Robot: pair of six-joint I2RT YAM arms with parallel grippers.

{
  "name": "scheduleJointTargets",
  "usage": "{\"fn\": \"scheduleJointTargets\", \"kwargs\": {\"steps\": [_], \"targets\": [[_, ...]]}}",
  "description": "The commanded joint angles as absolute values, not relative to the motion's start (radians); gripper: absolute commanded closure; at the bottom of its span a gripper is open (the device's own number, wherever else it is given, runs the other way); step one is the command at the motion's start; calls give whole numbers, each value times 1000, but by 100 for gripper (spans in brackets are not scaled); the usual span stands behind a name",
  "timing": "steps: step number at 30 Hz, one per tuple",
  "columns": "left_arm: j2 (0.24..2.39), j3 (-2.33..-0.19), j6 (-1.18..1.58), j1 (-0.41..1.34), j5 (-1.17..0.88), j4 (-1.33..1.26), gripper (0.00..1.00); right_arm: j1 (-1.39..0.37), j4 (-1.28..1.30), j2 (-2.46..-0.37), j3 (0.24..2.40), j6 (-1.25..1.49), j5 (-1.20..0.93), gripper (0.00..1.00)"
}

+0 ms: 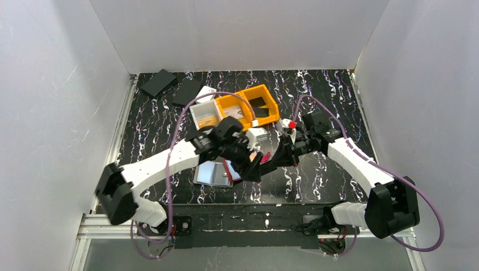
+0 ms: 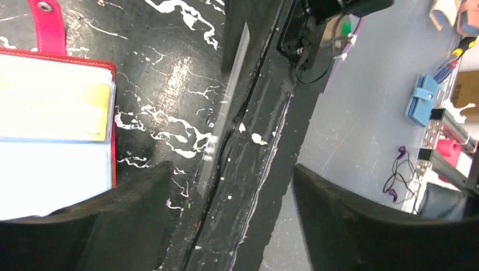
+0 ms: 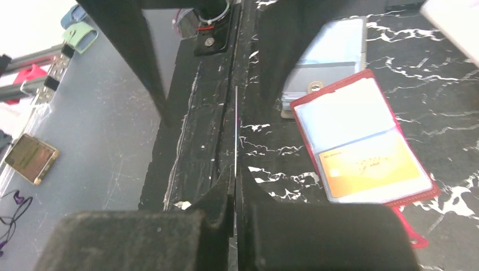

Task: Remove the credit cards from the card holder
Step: Place the credit card in the storage box.

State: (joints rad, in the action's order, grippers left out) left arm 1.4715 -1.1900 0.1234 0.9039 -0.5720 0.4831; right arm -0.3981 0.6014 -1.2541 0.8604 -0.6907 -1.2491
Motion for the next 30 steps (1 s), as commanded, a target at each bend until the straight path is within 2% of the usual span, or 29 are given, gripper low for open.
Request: {"fn": "scheduleJointTargets", "kwargs": {"steps": [1,2,3,7,11,13,16,20,25,28,30], "targets": [[1184,-949,275,873,-502,156,13,-314,499,-1224,871,-584,-1380,99],[1135,-879,307,866,-487,62,4,-300,408,-1212,846,-487,-1413,99],[1063,-781,346,854,-492,-81,2,-284,-17,-1159,727,-154,-1462,99],[1137,-828,358,852,-533,-68,2,-284,-34,-1154,714,-132,-1466,99],[1212,-894,339,851,-544,-68,6,-284,-21,-1163,722,-145,-1479,99],[1249,-921,332,846,-563,-70,13,-284,-20,-1163,721,-145,-1482,99],[1312,-967,345,835,-654,-73,30,-282,-20,-1164,719,-147,-1475,99],[1354,-992,363,831,-709,-75,35,-283,-20,-1170,718,-149,-1471,99],[1353,-990,358,826,-737,-74,49,-283,-21,-1175,718,-149,-1468,99],[1359,-994,354,817,-761,-64,61,-283,-21,-1178,719,-149,-1468,99],[1366,-997,355,810,-780,-60,75,-282,-22,-1179,717,-149,-1468,99]]}}
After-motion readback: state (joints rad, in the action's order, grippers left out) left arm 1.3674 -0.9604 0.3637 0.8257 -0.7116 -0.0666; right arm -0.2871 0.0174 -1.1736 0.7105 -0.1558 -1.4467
